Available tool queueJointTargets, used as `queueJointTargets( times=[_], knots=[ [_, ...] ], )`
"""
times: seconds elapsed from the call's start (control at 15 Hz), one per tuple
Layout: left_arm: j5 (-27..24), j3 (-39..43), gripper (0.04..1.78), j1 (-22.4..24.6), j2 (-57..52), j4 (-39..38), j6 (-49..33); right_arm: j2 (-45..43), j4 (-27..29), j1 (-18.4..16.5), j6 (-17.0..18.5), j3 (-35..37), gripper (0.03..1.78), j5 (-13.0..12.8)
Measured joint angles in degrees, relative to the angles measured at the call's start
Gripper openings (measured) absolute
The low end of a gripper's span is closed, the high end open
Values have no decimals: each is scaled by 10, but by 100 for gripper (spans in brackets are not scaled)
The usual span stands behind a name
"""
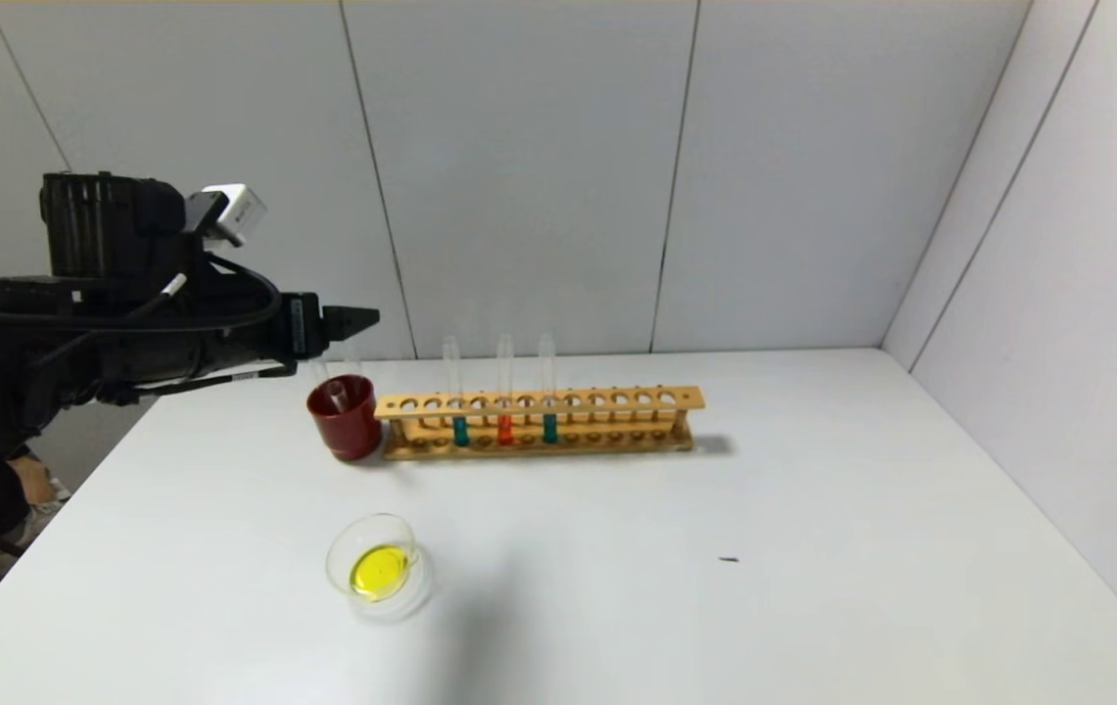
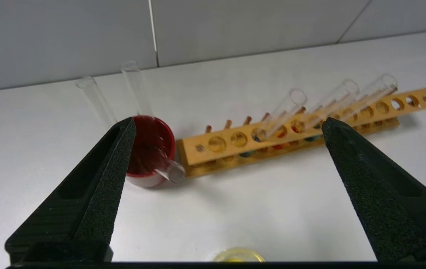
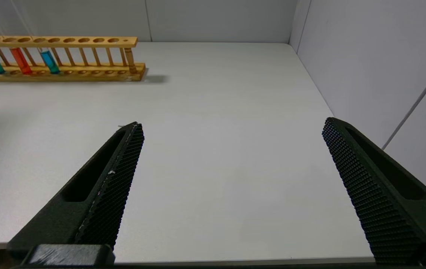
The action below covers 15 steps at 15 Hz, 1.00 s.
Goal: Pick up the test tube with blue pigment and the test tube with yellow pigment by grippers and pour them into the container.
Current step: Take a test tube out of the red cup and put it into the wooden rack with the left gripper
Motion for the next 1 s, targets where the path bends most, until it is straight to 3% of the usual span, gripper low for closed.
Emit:
queueJointTargets(
  times=[0.27, 0.6, 1.0],
  knots=[
    [29, 50, 175, -69, -13, -3, -4, 0, 0, 0, 0, 0, 175, 0],
    [57, 64, 175, -112, 14, -30, -15, 0, 0, 0, 0, 0, 175, 0],
    [131, 60, 175, -144, 119, -137, -19, 0, 0, 0, 0, 0, 175, 0]
  ],
)
